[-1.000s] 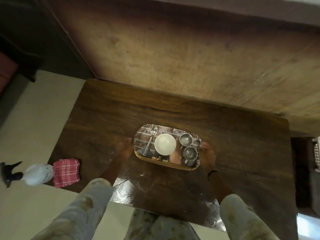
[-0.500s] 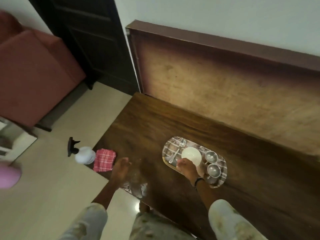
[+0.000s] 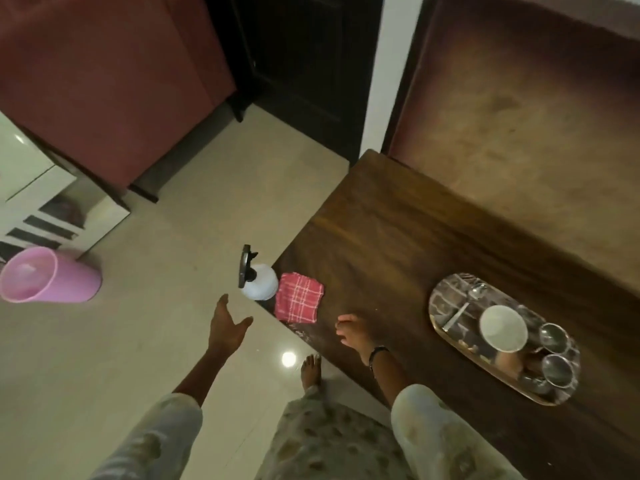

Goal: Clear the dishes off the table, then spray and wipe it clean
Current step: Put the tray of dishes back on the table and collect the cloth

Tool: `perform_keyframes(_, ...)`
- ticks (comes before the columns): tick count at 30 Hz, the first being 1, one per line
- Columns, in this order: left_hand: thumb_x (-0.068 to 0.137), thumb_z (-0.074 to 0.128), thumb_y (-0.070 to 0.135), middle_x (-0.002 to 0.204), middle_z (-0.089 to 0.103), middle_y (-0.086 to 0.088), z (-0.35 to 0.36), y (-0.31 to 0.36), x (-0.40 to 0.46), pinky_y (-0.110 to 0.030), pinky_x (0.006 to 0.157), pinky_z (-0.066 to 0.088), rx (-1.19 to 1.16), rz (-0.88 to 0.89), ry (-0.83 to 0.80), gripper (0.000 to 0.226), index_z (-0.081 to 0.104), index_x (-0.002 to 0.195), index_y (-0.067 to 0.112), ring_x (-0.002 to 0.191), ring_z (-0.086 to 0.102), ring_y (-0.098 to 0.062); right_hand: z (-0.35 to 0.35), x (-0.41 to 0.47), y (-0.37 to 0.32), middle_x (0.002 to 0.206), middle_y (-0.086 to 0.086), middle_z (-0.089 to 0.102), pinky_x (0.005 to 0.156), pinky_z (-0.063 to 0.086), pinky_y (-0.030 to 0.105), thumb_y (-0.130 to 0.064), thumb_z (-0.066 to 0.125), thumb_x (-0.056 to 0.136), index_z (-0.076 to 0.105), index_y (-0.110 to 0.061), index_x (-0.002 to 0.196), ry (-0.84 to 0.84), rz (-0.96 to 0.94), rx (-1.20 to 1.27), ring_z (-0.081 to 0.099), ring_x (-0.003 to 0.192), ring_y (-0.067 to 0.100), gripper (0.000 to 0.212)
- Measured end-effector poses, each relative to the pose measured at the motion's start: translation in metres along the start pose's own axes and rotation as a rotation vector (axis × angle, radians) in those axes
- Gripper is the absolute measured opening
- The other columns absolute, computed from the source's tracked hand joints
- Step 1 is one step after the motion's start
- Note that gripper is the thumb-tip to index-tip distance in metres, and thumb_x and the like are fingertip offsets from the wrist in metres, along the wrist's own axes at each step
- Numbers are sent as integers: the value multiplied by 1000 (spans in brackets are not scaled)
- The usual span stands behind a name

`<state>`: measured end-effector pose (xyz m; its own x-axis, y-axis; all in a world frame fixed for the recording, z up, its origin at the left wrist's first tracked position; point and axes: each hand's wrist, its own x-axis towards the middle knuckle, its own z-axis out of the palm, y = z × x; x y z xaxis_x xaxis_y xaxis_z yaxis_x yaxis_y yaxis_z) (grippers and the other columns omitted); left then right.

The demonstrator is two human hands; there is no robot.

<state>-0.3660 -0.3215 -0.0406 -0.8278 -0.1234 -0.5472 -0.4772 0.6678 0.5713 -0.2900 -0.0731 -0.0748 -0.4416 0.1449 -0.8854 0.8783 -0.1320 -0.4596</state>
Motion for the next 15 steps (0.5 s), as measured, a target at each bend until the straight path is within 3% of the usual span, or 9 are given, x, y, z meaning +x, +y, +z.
perform_keyframes(2, 77, 74, 10, 151, 28, -17, -11, -3, 28, -40, 113, 28, 71, 90, -45, 87, 19, 145, 2, 139, 30, -31, 24, 16, -8, 106, 10, 57, 94, 49, 36, -9, 54, 93, 55, -12, 117, 24, 29, -23, 56, 100, 23, 25)
perform_keyframes(4, 75, 76, 13, 154, 23, -15, -15, -2, 52, -36, 113, 25, 103, 183, -114, 94, 15, 146, 3, 141, 26, -29, 40, 30, -14, 103, 10, 56, 99, 45, 39, -8, 56, 92, 57, -10, 95, 52, 34, -39, 54, 100, 24, 4)
perform_keyframes(6, 72, 79, 15, 155, 22, -12, -16, 1, 75, -33, 112, 24, 93, 264, -185, 100, 14, 147, 6, 141, 26, -25, 53, 51, -15, 102, 12, 62, 100, 44, 42, -10, 59, 90, 61, -9, 85, 114, 16, -68, 57, 100, 27, 5)
perform_keyframes(9, 66, 83, 15, 153, 27, -6, -11, 10, 101, -37, 113, 31, 0, 365, -288, 105, 16, 147, 11, 138, 32, -20, 65, 70, -20, 111, 9, 64, 99, 42, 40, -14, 63, 87, 64, 0, 107, 179, -2, -86, 58, 108, 27, 24)
perform_keyframes(11, 70, 80, 19, 154, 24, -8, -7, 16, 113, -33, 114, 30, 5, 436, -350, 102, 14, 147, 8, 137, 29, -6, 72, 72, -30, 112, 10, 61, 91, 40, 33, -11, 65, 87, 58, 3, 116, 185, 44, -36, 56, 107, 25, 33)
perform_keyframes(13, 75, 70, 38, 155, 20, -11, -1, 15, 119, -28, 116, 25, 8, 508, -402, 98, 12, 147, 2, 136, 22, 10, 78, 81, -33, 123, 15, 60, 90, 41, 32, -10, 67, 86, 53, 2, 123, 207, 70, -9, 56, 113, 31, 41)
perform_keyframes(15, 76, 61, 53, 151, 30, -6, 4, 14, 122, -23, 112, 31, 36, 496, -399, 93, 19, 146, 6, 135, 30, 4, 85, 84, -38, 128, 11, 57, 96, 40, 32, -16, 66, 87, 50, -4, 129, 207, 80, -53, 53, 119, 29, 47)
